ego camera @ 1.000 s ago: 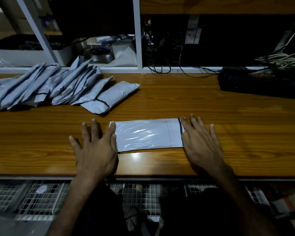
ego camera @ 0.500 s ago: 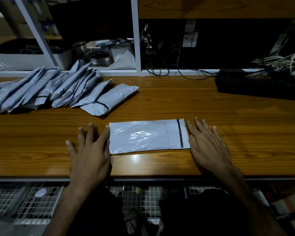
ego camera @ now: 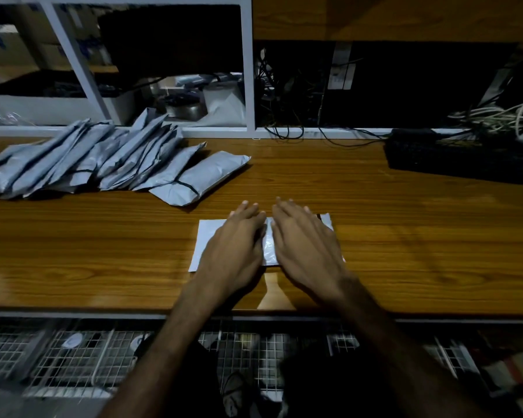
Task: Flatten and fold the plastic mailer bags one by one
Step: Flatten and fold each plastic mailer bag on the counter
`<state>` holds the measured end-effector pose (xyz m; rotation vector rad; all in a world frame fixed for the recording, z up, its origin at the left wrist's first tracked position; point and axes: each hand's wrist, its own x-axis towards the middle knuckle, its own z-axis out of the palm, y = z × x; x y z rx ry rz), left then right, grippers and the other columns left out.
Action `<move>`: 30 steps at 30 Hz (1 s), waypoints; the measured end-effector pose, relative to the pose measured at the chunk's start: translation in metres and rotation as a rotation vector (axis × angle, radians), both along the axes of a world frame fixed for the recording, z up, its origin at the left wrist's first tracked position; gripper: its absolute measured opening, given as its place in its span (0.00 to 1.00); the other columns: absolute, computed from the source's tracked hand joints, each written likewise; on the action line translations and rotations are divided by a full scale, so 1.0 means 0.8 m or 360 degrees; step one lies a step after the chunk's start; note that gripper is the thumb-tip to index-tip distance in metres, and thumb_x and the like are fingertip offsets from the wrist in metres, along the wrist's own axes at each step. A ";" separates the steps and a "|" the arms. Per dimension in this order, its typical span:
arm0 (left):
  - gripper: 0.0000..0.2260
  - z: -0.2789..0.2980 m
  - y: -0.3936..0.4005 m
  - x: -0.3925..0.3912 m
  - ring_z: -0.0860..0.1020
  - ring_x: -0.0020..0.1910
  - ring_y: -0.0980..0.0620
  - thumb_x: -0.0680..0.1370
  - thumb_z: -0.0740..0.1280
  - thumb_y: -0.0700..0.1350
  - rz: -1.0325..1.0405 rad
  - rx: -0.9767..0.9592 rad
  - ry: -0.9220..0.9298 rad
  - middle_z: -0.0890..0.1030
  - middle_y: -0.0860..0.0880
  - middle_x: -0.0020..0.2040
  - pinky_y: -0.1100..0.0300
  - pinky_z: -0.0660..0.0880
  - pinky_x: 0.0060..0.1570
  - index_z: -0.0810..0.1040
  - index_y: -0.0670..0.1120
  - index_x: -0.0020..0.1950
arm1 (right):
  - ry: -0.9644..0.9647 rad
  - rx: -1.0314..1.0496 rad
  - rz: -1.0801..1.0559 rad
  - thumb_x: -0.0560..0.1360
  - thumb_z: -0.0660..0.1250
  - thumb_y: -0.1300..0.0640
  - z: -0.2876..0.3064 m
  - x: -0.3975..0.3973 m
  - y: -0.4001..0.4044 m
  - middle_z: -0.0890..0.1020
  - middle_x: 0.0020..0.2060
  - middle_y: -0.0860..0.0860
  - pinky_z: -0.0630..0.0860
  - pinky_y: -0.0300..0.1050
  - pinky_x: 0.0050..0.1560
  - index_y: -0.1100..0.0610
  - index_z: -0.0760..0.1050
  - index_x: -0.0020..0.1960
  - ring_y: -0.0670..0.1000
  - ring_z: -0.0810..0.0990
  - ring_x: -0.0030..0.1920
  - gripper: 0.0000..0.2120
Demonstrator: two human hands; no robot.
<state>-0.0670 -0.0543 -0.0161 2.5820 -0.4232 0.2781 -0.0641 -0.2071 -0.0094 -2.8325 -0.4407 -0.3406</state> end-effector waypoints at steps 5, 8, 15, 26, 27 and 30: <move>0.18 -0.014 -0.011 0.000 0.64 0.79 0.47 0.85 0.55 0.43 0.0016 0.0096 0.0016 0.75 0.45 0.74 0.54 0.56 0.78 0.75 0.46 0.73 | 0.0052 -0.0116 0.0027 0.86 0.45 0.49 -0.020 0.007 0.006 0.71 0.77 0.52 0.55 0.52 0.81 0.54 0.69 0.76 0.51 0.64 0.79 0.25; 0.19 -0.023 -0.012 -0.002 0.64 0.79 0.48 0.86 0.51 0.47 0.0087 0.0236 -0.0045 0.74 0.48 0.75 0.49 0.57 0.79 0.73 0.48 0.75 | 0.0018 -0.0136 -0.0002 0.82 0.36 0.46 -0.025 0.007 0.005 0.73 0.75 0.51 0.57 0.55 0.80 0.52 0.72 0.75 0.52 0.66 0.78 0.34; 0.34 -0.023 -0.008 -0.009 0.57 0.83 0.47 0.82 0.35 0.56 0.0165 0.0543 0.0012 0.64 0.47 0.82 0.45 0.53 0.81 0.64 0.45 0.81 | 0.0038 -0.0241 -0.0078 0.80 0.36 0.46 -0.027 0.005 0.002 0.73 0.75 0.55 0.58 0.60 0.79 0.56 0.73 0.74 0.56 0.66 0.78 0.36; 0.32 -0.027 0.019 -0.007 0.45 0.84 0.45 0.83 0.35 0.57 0.0352 0.0729 0.0152 0.52 0.45 0.85 0.39 0.44 0.81 0.50 0.47 0.85 | 0.0068 -0.0210 -0.0209 0.80 0.35 0.45 -0.031 0.005 -0.020 0.58 0.83 0.54 0.51 0.62 0.81 0.53 0.66 0.80 0.54 0.52 0.83 0.36; 0.32 -0.028 0.022 -0.007 0.44 0.84 0.44 0.82 0.34 0.57 0.0367 0.0731 0.0160 0.51 0.45 0.85 0.38 0.43 0.81 0.50 0.48 0.85 | 0.0089 -0.0191 -0.0233 0.82 0.37 0.45 -0.032 0.005 -0.023 0.56 0.83 0.54 0.50 0.62 0.81 0.52 0.64 0.80 0.54 0.51 0.83 0.33; 0.33 -0.028 0.027 -0.007 0.40 0.84 0.43 0.82 0.34 0.58 0.0396 0.0706 0.0183 0.47 0.44 0.85 0.37 0.40 0.80 0.49 0.50 0.85 | 0.0148 -0.0138 -0.0288 0.86 0.43 0.46 -0.034 0.006 -0.032 0.51 0.84 0.53 0.45 0.62 0.81 0.50 0.60 0.82 0.54 0.46 0.84 0.26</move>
